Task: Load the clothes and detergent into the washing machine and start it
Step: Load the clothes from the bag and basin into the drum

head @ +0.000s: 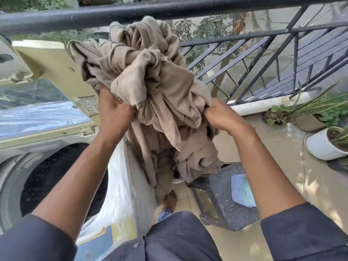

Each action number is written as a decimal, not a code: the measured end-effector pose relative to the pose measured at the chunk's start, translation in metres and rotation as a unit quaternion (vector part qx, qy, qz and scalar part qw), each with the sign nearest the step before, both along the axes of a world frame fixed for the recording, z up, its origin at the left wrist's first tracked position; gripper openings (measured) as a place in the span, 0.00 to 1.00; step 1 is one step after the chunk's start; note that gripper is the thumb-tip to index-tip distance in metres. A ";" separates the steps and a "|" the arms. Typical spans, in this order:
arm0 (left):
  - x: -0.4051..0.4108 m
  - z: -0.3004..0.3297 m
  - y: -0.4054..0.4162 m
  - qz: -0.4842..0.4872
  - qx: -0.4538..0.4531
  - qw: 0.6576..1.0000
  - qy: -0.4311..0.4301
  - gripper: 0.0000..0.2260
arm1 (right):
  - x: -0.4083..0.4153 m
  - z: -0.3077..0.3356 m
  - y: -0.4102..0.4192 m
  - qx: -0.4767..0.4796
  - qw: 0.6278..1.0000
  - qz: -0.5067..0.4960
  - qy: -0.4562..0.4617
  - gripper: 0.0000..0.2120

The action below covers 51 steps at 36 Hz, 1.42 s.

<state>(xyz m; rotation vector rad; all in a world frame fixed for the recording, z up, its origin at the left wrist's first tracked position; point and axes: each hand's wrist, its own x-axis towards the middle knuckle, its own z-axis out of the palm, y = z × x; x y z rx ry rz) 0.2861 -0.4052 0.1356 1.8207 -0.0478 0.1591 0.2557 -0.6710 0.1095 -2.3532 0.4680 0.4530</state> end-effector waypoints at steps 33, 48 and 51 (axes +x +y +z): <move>0.005 0.013 -0.007 0.071 -0.075 0.994 -0.031 0.30 | -0.004 -0.019 0.015 -0.111 0.984 -0.098 -0.101 0.02; 0.012 -0.001 -0.003 0.096 -0.024 0.994 -0.040 0.31 | -0.005 0.025 -0.006 -0.080 0.990 0.115 -0.006 0.23; 0.014 -0.001 -0.003 0.096 -0.017 0.995 -0.032 0.29 | 0.004 0.031 -0.006 -0.122 0.983 0.138 -0.003 0.18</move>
